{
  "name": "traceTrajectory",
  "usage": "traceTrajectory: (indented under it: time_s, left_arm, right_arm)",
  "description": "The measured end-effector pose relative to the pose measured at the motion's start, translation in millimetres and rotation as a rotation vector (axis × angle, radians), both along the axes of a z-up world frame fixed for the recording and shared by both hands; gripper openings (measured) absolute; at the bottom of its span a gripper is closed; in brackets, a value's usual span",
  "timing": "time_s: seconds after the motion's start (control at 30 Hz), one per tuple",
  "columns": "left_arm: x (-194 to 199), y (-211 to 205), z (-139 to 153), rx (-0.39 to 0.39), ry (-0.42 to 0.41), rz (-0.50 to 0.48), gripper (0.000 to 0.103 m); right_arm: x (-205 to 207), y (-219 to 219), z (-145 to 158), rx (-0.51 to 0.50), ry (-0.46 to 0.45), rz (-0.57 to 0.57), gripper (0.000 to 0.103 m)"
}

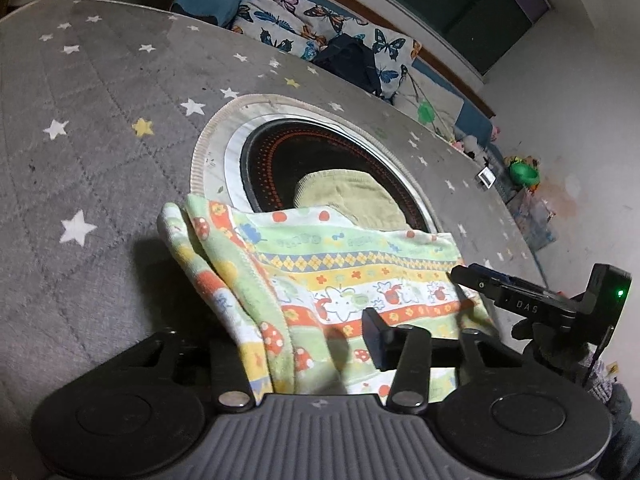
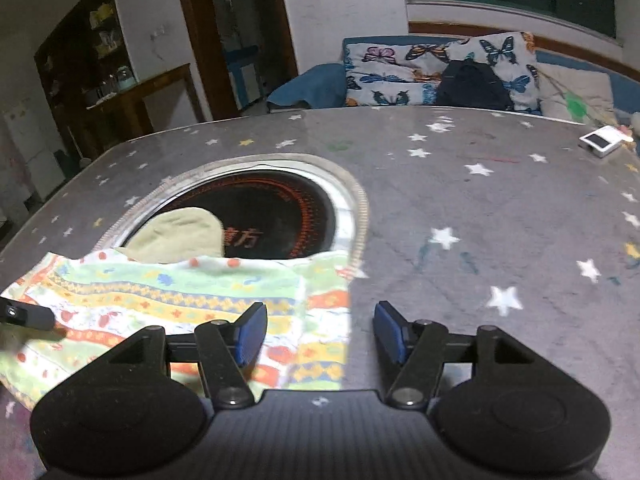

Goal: Fold clothes

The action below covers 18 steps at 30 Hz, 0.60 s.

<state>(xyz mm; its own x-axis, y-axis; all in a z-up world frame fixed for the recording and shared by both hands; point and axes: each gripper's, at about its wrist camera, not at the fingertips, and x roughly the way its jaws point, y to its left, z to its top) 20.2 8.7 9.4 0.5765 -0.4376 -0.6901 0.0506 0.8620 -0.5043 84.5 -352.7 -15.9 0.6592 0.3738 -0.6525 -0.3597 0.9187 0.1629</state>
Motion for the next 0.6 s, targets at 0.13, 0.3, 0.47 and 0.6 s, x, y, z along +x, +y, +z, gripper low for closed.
traceTrajectory:
  time_s: [0.13,0.3,0.47,0.6]
  left_arm:
    - [1.1,0.7,0.5,0.021,0.006,-0.001,0.037]
    - [2.6,-2.4,7.7,0.046,-0.004,-0.008,0.024]
    - [16.1,-16.5,26.6,0.031,-0.034,-0.061,0.019]
    - [37.3,-48.1,35.5,0.023,-0.045,-0.134,0.019]
  right_arm:
    - [-5.4,18.1,1.0,-0.036,-0.014,0.057,0.032]
    - [-13.9,23.7,9.7,-0.040,-0.021,0.077,0.012]
    - [-22.6,12.9,36.1,-0.047,-0.083,0.078,0.011]
    - [-18.6,-2.7,58.7,-0.109,-0.138,0.037,0.010]
